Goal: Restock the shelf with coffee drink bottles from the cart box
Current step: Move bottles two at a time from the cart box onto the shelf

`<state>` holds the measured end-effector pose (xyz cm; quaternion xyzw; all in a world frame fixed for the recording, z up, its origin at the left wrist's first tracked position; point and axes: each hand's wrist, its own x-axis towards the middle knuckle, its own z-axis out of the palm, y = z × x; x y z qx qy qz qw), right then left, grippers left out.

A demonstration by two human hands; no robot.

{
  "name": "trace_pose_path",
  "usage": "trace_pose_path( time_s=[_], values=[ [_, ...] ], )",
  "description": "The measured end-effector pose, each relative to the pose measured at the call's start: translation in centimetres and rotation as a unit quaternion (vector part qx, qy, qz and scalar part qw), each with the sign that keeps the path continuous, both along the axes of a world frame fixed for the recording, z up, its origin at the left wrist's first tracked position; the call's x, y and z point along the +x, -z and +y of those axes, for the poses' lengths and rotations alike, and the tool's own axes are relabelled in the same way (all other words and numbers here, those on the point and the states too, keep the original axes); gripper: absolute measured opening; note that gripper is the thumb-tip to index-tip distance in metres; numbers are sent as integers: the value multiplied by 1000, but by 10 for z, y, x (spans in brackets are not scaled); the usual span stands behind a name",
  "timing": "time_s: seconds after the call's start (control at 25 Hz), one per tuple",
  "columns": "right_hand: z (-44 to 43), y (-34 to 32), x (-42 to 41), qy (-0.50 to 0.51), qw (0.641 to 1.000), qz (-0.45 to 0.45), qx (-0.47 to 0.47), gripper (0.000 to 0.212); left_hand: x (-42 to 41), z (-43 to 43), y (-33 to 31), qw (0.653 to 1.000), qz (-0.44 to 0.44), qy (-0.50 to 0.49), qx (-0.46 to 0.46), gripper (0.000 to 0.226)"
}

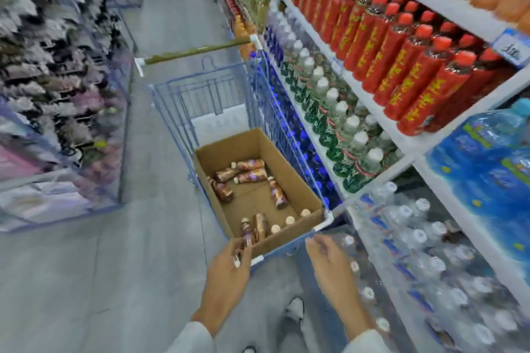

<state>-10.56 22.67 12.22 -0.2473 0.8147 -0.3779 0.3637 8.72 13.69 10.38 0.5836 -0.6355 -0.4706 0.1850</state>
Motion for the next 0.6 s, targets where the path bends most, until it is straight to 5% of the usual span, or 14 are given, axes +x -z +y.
trace_pose_path(
  time_s=[0.16, 0.44, 0.6],
  values=[
    [-40, 30, -14, -39, 999, -19, 20, 17, -8, -30, 33, 998, -45, -23, 37, 26],
    [-108, 88, -62, -85, 989, -58, 105, 33, -63, -100, 83, 989, -113, -49, 85, 21],
    [-138, 109, -77, -87, 984, -79, 137, 28, -97, -138, 135, 967, -143, -89, 194, 23]
  ],
)
